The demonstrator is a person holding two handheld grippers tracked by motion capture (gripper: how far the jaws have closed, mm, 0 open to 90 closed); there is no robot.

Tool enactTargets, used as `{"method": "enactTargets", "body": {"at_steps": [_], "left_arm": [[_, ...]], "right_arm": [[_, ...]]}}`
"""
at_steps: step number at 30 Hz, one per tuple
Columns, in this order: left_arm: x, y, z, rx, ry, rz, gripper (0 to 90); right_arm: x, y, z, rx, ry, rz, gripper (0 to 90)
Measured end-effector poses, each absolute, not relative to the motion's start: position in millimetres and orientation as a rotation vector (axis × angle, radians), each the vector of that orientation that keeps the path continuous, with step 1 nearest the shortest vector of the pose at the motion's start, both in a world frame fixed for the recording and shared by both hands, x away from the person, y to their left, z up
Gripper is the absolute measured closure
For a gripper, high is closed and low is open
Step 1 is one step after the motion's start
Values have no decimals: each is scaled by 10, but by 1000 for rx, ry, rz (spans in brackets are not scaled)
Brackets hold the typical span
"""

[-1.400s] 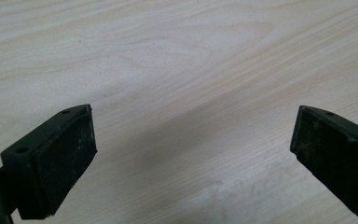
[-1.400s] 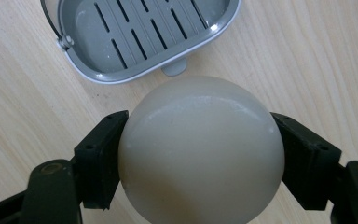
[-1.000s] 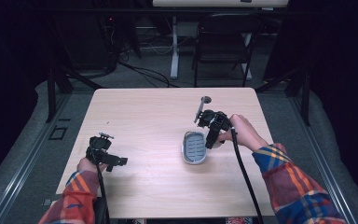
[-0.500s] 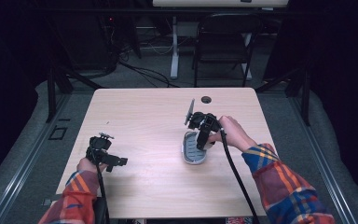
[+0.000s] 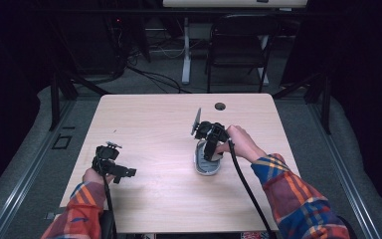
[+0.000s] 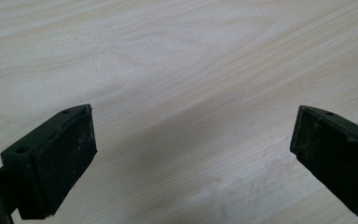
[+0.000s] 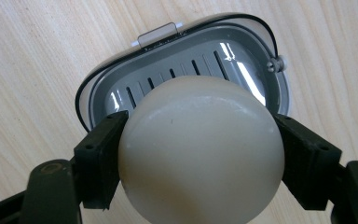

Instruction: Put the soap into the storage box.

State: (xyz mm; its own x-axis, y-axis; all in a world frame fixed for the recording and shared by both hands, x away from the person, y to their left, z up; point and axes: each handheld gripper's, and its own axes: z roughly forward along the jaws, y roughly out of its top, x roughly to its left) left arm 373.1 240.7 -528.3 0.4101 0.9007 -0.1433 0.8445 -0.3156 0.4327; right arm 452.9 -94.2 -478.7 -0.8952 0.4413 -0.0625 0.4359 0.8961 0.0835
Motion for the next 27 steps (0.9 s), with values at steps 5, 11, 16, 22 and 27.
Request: {"method": "enactTargets", "body": {"at_steps": [5, 11, 16, 22, 27], "left_arm": [[3731, 2404, -5284, 2228, 1489, 171, 2], [3732, 2408, -5285, 2229, 1488, 169, 2], [3731, 2404, -5285, 2229, 1489, 170, 2], [3731, 2401, -5284, 2231, 1491, 168, 2], [3732, 2403, -5286, 2231, 1490, 168, 2]], "right_arm": [[4544, -921, -4837, 689, 2984, 112, 243], [4550, -911, -4879, 687, 2988, 121, 242], [4546, -919, -4906, 693, 2980, 134, 241], [4541, -922, -4956, 689, 2989, 124, 241], [4544, -929, -4987, 702, 2994, 131, 240]]}}
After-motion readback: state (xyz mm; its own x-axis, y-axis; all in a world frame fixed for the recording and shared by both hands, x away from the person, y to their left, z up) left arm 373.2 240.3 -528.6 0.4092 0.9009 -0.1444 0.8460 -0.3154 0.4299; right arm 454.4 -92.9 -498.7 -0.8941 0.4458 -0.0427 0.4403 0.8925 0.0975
